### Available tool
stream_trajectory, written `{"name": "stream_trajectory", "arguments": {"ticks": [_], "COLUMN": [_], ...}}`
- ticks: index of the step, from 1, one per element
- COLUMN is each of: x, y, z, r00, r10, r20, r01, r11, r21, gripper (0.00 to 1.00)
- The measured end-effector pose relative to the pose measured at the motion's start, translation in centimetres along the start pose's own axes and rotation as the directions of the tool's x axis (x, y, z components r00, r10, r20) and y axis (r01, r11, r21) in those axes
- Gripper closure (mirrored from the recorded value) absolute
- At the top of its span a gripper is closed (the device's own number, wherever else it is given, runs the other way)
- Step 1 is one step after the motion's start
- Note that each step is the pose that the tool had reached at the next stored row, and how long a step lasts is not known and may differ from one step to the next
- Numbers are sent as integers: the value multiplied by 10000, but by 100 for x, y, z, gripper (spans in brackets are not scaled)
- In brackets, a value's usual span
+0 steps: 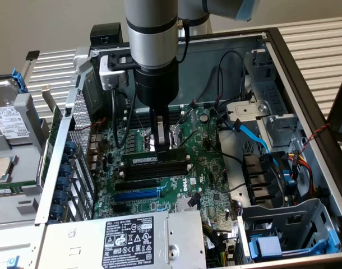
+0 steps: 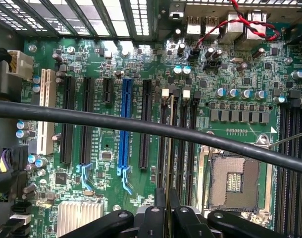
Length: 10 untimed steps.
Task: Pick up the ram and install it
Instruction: 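Insert the ram into the slot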
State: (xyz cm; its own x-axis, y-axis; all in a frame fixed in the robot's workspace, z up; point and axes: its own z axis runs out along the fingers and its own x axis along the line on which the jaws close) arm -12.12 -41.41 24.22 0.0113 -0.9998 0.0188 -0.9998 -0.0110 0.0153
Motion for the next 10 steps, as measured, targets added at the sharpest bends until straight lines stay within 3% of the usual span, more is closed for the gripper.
{"name": "stream_trajectory", "arguments": {"ticks": [10], "x": [17], "y": [0], "z": [27], "r00": [10000], "r10": [7], "r20": [-1], "r01": [-7], "r11": [10000], "r21": [-2], "gripper": [86]}}
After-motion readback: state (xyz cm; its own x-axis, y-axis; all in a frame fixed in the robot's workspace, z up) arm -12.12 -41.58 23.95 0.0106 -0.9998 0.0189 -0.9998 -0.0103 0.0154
